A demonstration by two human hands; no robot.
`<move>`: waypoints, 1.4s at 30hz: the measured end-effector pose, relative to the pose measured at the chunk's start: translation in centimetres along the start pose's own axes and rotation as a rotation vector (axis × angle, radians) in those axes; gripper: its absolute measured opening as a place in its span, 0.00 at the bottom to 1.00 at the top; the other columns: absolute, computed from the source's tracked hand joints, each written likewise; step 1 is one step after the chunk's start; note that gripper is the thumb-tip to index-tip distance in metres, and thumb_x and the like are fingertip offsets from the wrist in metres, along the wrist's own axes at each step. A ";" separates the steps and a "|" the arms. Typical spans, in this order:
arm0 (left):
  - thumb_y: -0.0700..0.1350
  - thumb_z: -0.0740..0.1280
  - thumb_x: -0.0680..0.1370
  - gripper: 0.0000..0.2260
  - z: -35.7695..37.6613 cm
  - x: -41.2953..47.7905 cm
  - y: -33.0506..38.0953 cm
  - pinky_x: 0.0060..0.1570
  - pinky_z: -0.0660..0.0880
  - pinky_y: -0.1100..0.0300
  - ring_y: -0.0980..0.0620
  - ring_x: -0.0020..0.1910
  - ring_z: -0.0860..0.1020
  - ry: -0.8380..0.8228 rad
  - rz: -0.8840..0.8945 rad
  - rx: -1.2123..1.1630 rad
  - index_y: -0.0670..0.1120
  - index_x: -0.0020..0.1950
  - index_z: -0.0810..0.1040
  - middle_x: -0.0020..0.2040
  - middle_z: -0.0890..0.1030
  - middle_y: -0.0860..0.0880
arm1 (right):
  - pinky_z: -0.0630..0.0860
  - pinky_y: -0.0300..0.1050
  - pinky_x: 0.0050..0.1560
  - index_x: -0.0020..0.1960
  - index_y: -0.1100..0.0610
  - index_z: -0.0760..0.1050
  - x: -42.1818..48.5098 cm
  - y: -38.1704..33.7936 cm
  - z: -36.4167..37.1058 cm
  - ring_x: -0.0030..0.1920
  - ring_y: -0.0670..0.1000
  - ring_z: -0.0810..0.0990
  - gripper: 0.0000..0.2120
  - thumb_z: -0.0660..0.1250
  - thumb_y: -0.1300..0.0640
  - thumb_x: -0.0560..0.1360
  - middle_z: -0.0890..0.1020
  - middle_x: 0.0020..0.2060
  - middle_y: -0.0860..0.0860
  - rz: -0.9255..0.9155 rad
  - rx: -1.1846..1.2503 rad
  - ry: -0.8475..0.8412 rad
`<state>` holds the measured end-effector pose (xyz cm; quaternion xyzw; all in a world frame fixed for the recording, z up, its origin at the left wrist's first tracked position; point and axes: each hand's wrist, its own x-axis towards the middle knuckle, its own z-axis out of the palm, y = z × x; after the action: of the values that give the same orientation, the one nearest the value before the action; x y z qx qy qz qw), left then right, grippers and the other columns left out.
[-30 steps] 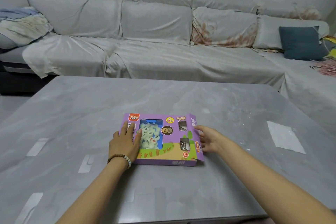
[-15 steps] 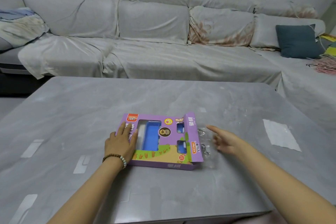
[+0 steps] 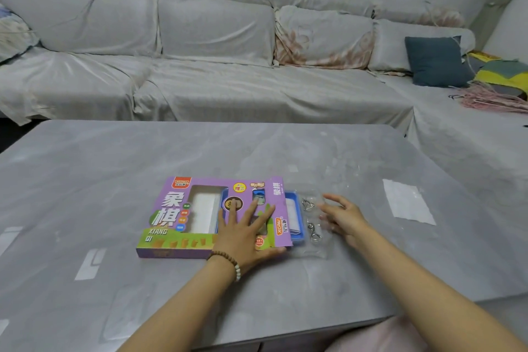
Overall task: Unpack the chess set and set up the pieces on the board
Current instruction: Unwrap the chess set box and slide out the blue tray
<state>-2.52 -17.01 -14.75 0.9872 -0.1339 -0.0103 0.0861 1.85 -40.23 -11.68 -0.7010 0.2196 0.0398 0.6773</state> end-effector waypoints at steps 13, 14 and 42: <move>0.80 0.26 0.51 0.52 -0.9 -0.7 -4.3 0.70 0.44 0.35 0.47 0.76 0.41 -0.005 -0.058 0.030 0.64 0.74 0.42 0.76 0.47 0.60 | 0.53 0.45 0.73 0.71 0.52 0.66 -0.6 1.7 3.8 0.74 0.53 0.57 0.19 0.54 0.51 0.81 0.61 0.74 0.52 -0.601 -1.061 -0.042; 0.80 0.26 0.51 0.52 -0.9 -0.8 -4.4 0.70 0.44 0.36 0.47 0.76 0.41 -0.004 -0.060 0.030 0.64 0.74 0.42 0.76 0.47 0.60 | 0.49 0.44 0.73 0.74 0.51 0.61 -1.2 1.9 4.5 0.75 0.51 0.54 0.21 0.50 0.50 0.82 0.58 0.76 0.50 -0.689 -1.160 -0.150; 0.80 0.28 0.53 0.53 -2.2 -3.1 -7.9 0.71 0.47 0.42 0.52 0.76 0.42 0.005 -0.031 0.068 0.61 0.75 0.46 0.76 0.46 0.60 | 0.46 0.46 0.75 0.73 0.46 0.60 -2.8 2.0 -2.1 0.75 0.44 0.53 0.23 0.51 0.43 0.80 0.58 0.75 0.43 -0.640 -1.230 -0.191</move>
<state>-3.34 -8.35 -13.95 0.9915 -0.1187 -0.0048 0.0526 -1.90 -41.52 -12.36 -0.9808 -0.1204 0.0169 0.1523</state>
